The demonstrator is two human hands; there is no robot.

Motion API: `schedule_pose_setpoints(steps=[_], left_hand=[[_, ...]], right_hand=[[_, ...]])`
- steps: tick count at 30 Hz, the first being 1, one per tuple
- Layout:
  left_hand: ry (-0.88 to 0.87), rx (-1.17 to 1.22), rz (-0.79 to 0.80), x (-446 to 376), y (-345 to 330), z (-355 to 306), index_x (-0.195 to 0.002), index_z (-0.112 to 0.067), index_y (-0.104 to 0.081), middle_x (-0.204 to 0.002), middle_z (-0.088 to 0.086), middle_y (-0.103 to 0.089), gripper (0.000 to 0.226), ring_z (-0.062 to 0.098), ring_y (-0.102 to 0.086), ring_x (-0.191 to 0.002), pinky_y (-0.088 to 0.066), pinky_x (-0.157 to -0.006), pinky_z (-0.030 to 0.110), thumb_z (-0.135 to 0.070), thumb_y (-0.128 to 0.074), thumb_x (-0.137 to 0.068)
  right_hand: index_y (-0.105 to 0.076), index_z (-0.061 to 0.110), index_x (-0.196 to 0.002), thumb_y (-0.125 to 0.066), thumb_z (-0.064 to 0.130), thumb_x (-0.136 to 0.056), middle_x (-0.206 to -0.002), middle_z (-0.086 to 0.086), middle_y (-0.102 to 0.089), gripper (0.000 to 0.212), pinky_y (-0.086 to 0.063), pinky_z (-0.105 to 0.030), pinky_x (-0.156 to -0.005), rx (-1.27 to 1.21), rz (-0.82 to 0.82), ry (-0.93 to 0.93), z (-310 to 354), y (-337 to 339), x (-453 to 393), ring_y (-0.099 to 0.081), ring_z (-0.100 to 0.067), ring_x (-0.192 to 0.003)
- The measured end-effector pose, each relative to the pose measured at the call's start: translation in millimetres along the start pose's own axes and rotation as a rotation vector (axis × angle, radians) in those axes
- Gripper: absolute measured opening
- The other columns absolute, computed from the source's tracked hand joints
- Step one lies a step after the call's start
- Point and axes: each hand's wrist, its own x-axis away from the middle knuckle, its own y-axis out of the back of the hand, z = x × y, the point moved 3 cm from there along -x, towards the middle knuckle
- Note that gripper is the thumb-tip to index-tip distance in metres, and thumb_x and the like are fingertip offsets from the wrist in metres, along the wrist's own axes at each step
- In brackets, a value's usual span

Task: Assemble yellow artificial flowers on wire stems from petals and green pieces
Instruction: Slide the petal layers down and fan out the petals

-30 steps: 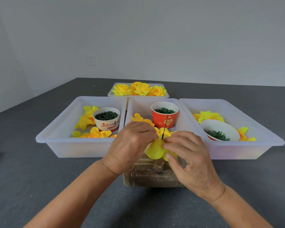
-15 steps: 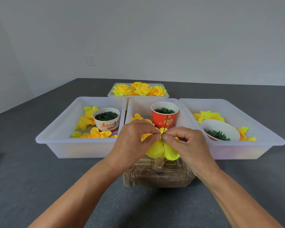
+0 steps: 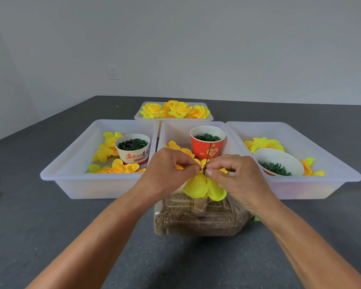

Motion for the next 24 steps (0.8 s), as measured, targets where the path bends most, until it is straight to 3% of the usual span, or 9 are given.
schedule_pose_setpoints(steps=[2,5,8,10,14,20,22,24], left_hand=[[-0.056,-0.074,0.032,3,4,-2,-0.096,-0.022,-0.072,-0.097,-0.007,-0.068,0.028,0.007,-0.061,-0.094,-0.048,-0.087,0.025,-0.003,-0.064,-0.077],[-0.227,-0.287,0.124,17,9,0,-0.122,-0.028,-0.058,-0.119,-0.008,-0.055,0.056,0.005,-0.051,-0.107,-0.042,-0.085,0.012,-0.014,-0.072,-0.07],[-0.334,-0.559,0.117,30,6,3,-0.134,-0.028,-0.046,-0.128,-0.002,-0.046,0.076,0.015,-0.043,-0.118,-0.039,-0.097,0.03,-0.026,-0.079,-0.065],[-0.385,-0.54,0.055,31,4,1,-0.127,-0.022,-0.056,-0.123,0.003,-0.052,0.064,0.022,-0.049,-0.114,-0.044,-0.091,0.039,-0.022,-0.079,-0.067],[-0.425,-0.371,0.02,23,8,-2,-0.104,-0.015,-0.072,-0.109,0.003,-0.063,0.034,0.023,-0.058,-0.101,-0.048,-0.074,0.026,-0.01,-0.072,-0.07],[-0.373,-0.213,-0.025,16,10,-4,-0.101,-0.013,-0.073,-0.1,-0.005,-0.068,0.021,0.005,-0.061,-0.094,-0.047,-0.086,0.018,-0.007,-0.07,-0.081],[-0.33,-0.192,-0.034,16,8,-1,-0.101,-0.014,-0.072,-0.097,-0.004,-0.07,0.021,0.004,-0.063,-0.091,-0.046,-0.084,0.015,-0.011,-0.071,-0.08],[-0.281,-0.175,-0.049,17,4,2,-0.1,-0.014,-0.073,-0.095,-0.004,-0.071,0.021,0.007,-0.063,-0.09,-0.046,-0.082,0.014,-0.012,-0.073,-0.079]], right_hand=[[-0.068,0.037,-0.069,-0.073,0.015,-0.078,-0.08,0.017,-0.07,0.025,-0.049,-0.024,-0.079,-0.013,-0.002,-0.012,1,3,1,-0.062,0.001,-0.084],[-0.071,0.037,-0.082,-0.076,0.032,-0.073,-0.093,0.016,-0.07,0.011,-0.046,-0.019,-0.079,-0.026,0.026,-0.049,1,11,6,-0.061,0.003,-0.095],[-0.065,0.044,-0.1,-0.081,0.048,-0.058,-0.115,0.021,-0.061,0.045,-0.038,-0.016,-0.094,0.088,0.196,-0.057,-2,18,16,-0.05,0.007,-0.112],[-0.058,0.045,-0.111,-0.086,0.037,-0.058,-0.12,0.026,-0.052,0.06,-0.031,-0.008,-0.096,0.25,0.277,0.006,-2,15,22,-0.045,0.008,-0.114],[-0.063,0.024,-0.118,-0.081,0.017,-0.068,-0.111,0.019,-0.057,0.053,-0.03,0.001,-0.088,0.306,0.209,0.115,3,11,22,-0.05,0.006,-0.104],[-0.067,0.022,-0.113,-0.07,0.012,-0.08,-0.105,0.019,-0.061,0.035,-0.031,0.005,-0.084,0.271,0.168,0.114,5,14,17,-0.051,0.008,-0.101],[-0.07,0.021,-0.108,-0.071,0.012,-0.08,-0.099,0.02,-0.061,0.03,-0.035,0.001,-0.083,0.252,0.135,0.12,4,11,17,-0.054,0.005,-0.097],[-0.071,0.021,-0.104,-0.073,0.013,-0.078,-0.097,0.018,-0.063,0.027,-0.043,-0.016,-0.088,0.278,0.09,0.153,5,10,18,-0.059,-0.003,-0.095]])
